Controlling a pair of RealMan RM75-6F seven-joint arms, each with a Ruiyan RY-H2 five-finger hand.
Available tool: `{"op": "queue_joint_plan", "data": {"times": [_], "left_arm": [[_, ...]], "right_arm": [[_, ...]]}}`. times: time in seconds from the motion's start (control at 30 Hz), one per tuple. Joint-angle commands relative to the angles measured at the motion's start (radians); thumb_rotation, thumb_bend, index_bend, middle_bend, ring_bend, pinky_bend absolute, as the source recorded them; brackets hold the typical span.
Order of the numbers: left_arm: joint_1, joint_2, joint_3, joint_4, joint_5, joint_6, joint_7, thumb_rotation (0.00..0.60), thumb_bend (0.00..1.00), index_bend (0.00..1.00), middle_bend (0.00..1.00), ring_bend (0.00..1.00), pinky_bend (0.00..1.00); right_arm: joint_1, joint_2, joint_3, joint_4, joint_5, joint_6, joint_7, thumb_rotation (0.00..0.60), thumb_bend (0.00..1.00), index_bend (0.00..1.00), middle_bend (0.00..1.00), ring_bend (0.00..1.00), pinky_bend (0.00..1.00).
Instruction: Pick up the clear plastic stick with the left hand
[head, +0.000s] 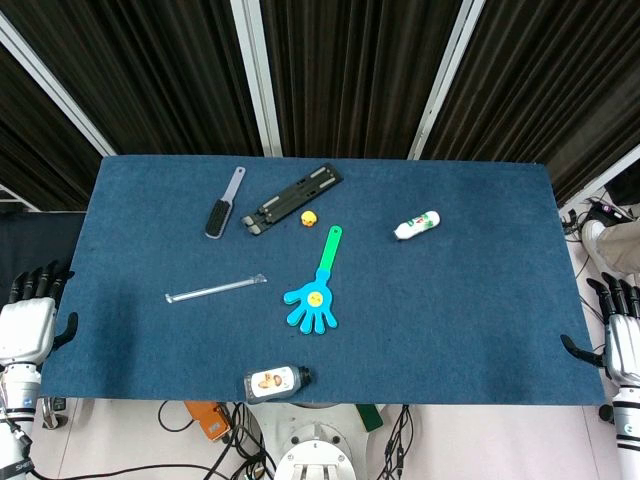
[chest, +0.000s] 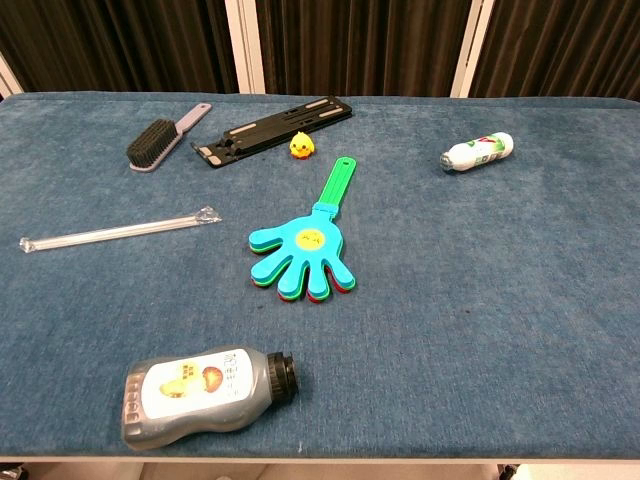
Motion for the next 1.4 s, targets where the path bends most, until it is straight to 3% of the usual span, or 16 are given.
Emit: {"op": "queue_joint_plan", "data": {"times": [0.03,0.47,0.73,1.0,1.4], "left_arm": [[0.000,0.001,0.000,0.000,-0.003,-0.002,0.003,0.600,0.41,0.15,0.00,0.00,0.05],[-0.006,-0.041,-0.004,-0.072,-0.031,0.004,0.059,0.600,0.41,0.15,0.00,0.00,0.05],[-0.093,-0.111,-0.017,-0.172,-0.089,-0.101,0.170,0.600,0.36,0.15,0.00,0.00,0.05],[-0.215,-0.218,-0.066,-0.140,-0.201,-0.231,0.227,0.600,0.33,0.16,0.00,0.00,0.05],[-0.323,-0.340,-0.107,-0.052,-0.312,-0.260,0.283,0.600,0.30,0.30,0.00,0.00,0.05]], "right_arm": [[0.000,0.000,0.000,-0.001,0.001,-0.001,0.000,0.600,0.29,0.20,0.11,0.09,0.04],[-0.005,0.005,-0.004,-0.012,-0.003,0.003,0.010,0.600,0.29,0.20,0.11,0.09,0.04],[-0.004,0.006,-0.004,-0.009,-0.005,-0.001,0.018,0.600,0.29,0.20,0.11,0.09,0.04],[-0.001,0.007,-0.001,-0.007,0.002,-0.006,0.016,0.600,0.29,0.20,0.11,0.09,0.04],[0.001,0.007,0.000,-0.006,0.005,-0.011,0.018,0.600,0.29,0.20,0.11,0.09,0.04]]}}
